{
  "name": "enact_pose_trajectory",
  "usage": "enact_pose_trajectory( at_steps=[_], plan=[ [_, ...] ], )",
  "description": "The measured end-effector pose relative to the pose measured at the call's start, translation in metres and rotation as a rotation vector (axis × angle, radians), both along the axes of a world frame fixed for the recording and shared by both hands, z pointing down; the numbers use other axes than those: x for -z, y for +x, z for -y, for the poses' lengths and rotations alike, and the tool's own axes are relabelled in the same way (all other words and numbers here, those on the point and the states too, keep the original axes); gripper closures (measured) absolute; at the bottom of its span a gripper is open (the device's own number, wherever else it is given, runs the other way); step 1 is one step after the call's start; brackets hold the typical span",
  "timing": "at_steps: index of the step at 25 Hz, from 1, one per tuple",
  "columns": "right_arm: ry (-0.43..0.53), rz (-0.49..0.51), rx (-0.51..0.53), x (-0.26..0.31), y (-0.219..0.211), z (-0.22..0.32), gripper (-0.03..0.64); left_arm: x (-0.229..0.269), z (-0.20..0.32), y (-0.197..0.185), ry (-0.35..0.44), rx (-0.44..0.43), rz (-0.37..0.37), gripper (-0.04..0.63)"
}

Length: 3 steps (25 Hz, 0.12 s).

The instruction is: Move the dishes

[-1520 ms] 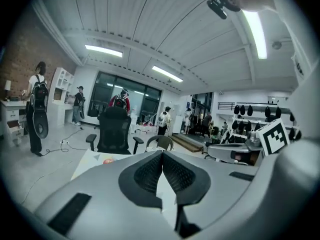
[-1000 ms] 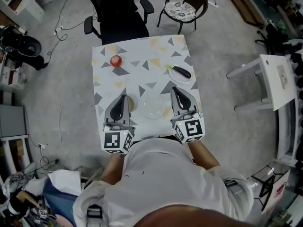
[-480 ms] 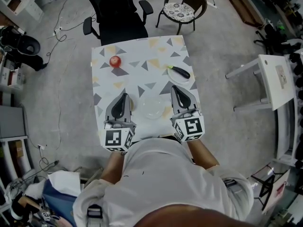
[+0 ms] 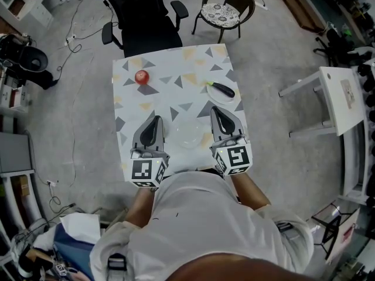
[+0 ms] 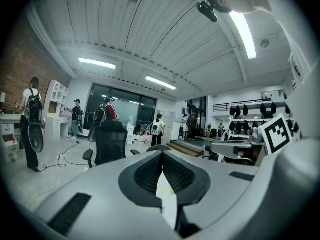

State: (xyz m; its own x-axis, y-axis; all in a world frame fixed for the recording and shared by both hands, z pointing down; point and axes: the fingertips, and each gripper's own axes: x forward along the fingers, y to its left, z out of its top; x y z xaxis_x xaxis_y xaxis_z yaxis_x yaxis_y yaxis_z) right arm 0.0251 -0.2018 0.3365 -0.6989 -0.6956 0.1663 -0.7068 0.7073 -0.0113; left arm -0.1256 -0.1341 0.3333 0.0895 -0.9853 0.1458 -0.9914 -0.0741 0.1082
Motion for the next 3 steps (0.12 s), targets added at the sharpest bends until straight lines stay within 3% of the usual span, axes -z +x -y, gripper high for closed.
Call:
enact_pose_trajectory(
  at_steps=[3],
  plan=[
    [0.002, -0.002, 0.001, -0.0025, -0.0004, 0.0001, 0.620, -0.0020, 0.0006, -0.0003, 0.003, 0.001, 0.003, 0.575]
  ],
)
